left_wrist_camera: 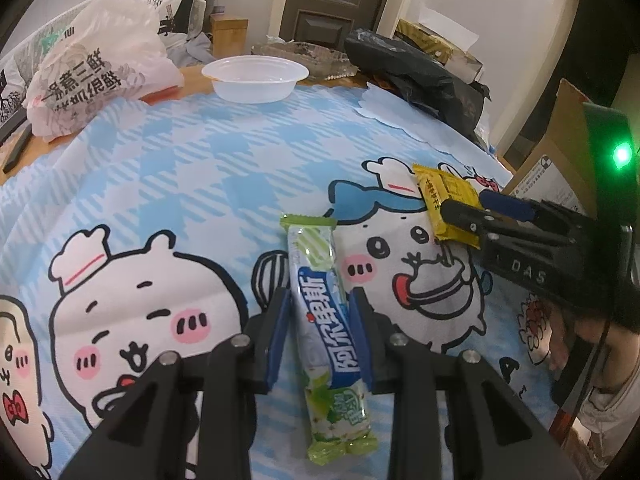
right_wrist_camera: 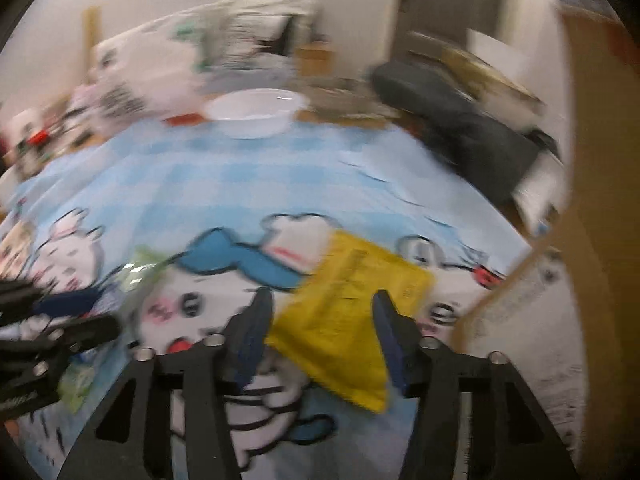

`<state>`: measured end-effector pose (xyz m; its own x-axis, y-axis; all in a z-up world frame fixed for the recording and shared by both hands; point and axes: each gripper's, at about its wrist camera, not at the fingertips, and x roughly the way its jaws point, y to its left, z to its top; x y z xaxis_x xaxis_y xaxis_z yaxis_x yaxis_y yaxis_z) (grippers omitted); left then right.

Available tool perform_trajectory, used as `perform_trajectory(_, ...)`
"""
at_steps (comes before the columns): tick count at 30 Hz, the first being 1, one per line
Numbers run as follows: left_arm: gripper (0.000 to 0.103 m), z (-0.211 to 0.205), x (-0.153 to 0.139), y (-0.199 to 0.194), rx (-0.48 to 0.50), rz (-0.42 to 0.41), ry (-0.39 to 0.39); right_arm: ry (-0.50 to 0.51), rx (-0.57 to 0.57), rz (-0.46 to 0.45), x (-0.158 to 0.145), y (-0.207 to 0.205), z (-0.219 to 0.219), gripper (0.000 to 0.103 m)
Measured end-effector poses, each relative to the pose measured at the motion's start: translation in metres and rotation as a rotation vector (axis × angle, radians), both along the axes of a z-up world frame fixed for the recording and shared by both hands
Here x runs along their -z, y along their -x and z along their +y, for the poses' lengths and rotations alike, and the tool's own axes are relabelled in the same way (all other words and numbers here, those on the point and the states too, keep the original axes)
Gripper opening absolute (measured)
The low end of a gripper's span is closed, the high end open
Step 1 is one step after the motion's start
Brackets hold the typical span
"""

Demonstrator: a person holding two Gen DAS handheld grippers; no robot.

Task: Organize snacks
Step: 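Hold the candy stick in the left gripper while the right grasps the yellow snack pack, then lift the candy stick and yellow pack off the table with both grippers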

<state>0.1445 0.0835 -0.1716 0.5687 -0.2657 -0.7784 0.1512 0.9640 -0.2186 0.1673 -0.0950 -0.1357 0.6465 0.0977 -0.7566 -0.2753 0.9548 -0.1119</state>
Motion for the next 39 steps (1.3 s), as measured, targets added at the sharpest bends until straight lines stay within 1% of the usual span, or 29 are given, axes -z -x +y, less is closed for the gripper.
perform_trajectory(2,0.028,0.001,0.000,0.000,0.000,-0.002,0.012,-0.016,0.019,0.028,0.001,-0.007,-0.003,0.054)
perform_trajectory(4,0.028,0.003,0.000,-0.001,0.001,-0.002,0.025,-0.007,0.041,0.048,0.003,-0.012,0.002,0.062)
perform_trajectory(6,0.028,0.004,0.001,-0.001,0.001,-0.002,0.036,0.007,0.078,0.062,0.004,-0.020,0.005,0.063)
perform_trajectory(7,0.028,0.004,0.001,-0.001,0.001,-0.002,0.040,-0.002,0.104,0.068,0.003,-0.025,0.005,0.064)
perform_trajectory(11,0.028,0.005,0.001,-0.003,0.001,-0.004,0.050,-0.011,0.148,0.081,0.001,-0.030,-0.002,0.064)
perform_trajectory(14,0.028,0.005,0.001,-0.004,0.002,-0.004,0.052,-0.003,0.149,0.099,0.005,-0.034,-0.002,0.071)
perform_trajectory(16,0.028,0.005,0.001,-0.004,0.002,-0.004,0.050,0.005,0.146,0.101,0.006,-0.033,0.002,0.078)
perform_trajectory(18,0.028,0.004,0.001,-0.004,0.003,-0.005,0.046,0.025,0.142,0.095,0.010,-0.034,0.005,0.080)
perform_trajectory(20,0.028,0.004,0.001,-0.004,0.002,-0.004,0.047,0.039,0.137,0.087,0.013,-0.035,0.006,0.080)
perform_trajectory(21,0.028,0.004,0.001,-0.004,0.002,-0.004,0.048,0.043,0.137,0.086,0.014,-0.035,0.006,0.079)
perform_trajectory(24,0.028,0.004,0.001,-0.004,0.002,-0.004,0.047,0.051,0.124,0.073,0.015,-0.036,0.003,0.070)
perform_trajectory(26,0.028,0.004,0.001,-0.004,0.002,-0.005,0.047,0.039,0.083,0.075,0.015,-0.034,0.002,0.069)
perform_trajectory(28,0.028,0.004,0.001,-0.004,0.003,-0.004,0.049,0.041,0.000,0.079,0.014,-0.029,0.005,0.069)
perform_trajectory(33,0.028,0.004,0.001,0.001,0.011,0.002,0.049,0.033,-0.254,0.091,0.013,-0.002,0.028,0.069)
perform_trajectory(34,0.031,0.003,0.001,0.002,0.017,0.004,0.046,0.038,-0.280,0.091,0.013,0.002,0.031,0.069)
perform_trajectory(35,0.036,0.002,0.001,0.003,0.026,0.005,0.043,0.043,-0.330,0.095,0.013,0.009,0.035,0.069)
perform_trajectory(36,0.038,0.000,0.000,0.005,0.038,0.005,0.043,0.047,-0.363,0.097,0.013,0.014,0.037,0.069)
perform_trajectory(37,0.039,-0.003,0.000,0.007,0.049,0.006,0.040,0.061,-0.380,0.096,0.014,0.017,0.039,0.069)
perform_trajectory(39,0.040,-0.006,0.000,0.009,0.051,0.002,0.018,0.087,-0.367,0.100,0.014,0.023,0.039,0.070)
